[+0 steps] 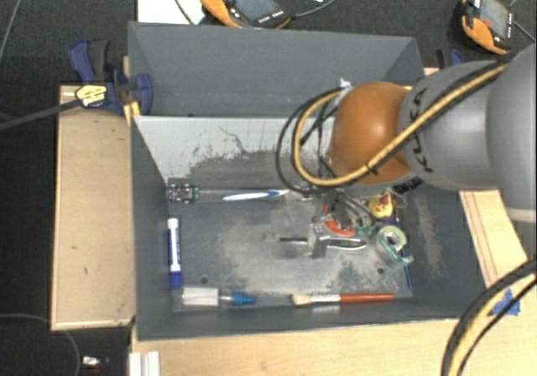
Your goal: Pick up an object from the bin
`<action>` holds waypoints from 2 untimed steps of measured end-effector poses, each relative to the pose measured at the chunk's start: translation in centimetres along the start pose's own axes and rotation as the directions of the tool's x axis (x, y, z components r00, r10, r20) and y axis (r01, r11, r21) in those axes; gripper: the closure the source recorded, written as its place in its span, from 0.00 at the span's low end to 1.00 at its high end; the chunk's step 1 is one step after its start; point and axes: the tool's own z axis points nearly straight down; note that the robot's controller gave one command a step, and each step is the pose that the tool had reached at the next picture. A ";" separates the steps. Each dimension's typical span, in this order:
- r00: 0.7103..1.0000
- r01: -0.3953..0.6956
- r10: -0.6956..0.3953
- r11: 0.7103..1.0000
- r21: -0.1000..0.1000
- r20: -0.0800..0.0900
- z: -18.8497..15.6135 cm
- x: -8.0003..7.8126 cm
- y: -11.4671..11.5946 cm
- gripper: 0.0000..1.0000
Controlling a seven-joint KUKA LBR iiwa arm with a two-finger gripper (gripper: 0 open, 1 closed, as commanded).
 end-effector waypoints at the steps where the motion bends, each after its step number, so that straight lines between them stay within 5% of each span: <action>1: 0.997 -0.070 0.070 0.998 0.008 0.017 3.0 0.7 3.2 0.00; 2: 0.999 -0.049 0.049 0.999 0.004 0.015 2.9 -0.4 1.7 1.00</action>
Offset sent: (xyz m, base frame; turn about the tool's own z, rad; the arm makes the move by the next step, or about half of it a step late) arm -0.0002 0.0182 -0.0304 0.0489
